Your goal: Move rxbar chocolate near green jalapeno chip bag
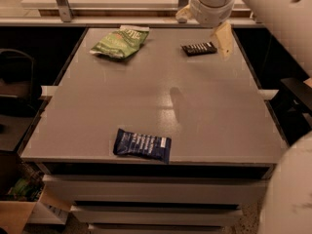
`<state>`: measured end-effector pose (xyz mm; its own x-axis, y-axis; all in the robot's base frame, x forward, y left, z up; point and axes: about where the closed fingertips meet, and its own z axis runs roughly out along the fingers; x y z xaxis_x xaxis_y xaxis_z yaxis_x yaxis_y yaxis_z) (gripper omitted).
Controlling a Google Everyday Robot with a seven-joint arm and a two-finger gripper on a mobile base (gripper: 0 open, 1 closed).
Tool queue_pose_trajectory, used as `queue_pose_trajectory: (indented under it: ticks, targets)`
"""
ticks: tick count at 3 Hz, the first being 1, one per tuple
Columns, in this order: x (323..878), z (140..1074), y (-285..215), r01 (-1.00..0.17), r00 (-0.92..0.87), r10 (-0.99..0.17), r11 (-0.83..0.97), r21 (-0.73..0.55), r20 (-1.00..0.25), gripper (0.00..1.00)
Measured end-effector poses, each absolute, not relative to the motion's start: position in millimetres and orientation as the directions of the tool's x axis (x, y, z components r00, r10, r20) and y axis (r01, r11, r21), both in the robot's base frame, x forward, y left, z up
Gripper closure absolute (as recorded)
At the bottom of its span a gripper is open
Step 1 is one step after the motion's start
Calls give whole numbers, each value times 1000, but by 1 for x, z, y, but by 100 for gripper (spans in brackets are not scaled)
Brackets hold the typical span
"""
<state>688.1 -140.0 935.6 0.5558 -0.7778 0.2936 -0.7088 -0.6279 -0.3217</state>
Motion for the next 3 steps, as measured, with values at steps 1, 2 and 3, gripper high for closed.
queue_pose_trajectory:
  ticks: [1,2,3]
  targets:
    - [724,911,-141,-758,463,-798,-582,-295,385,0]
    - [732,906,-142,-763,457,-798,-579,-288,393,0]
    - [747,891,-145,-777,446,-789,-576,-255,422,0]
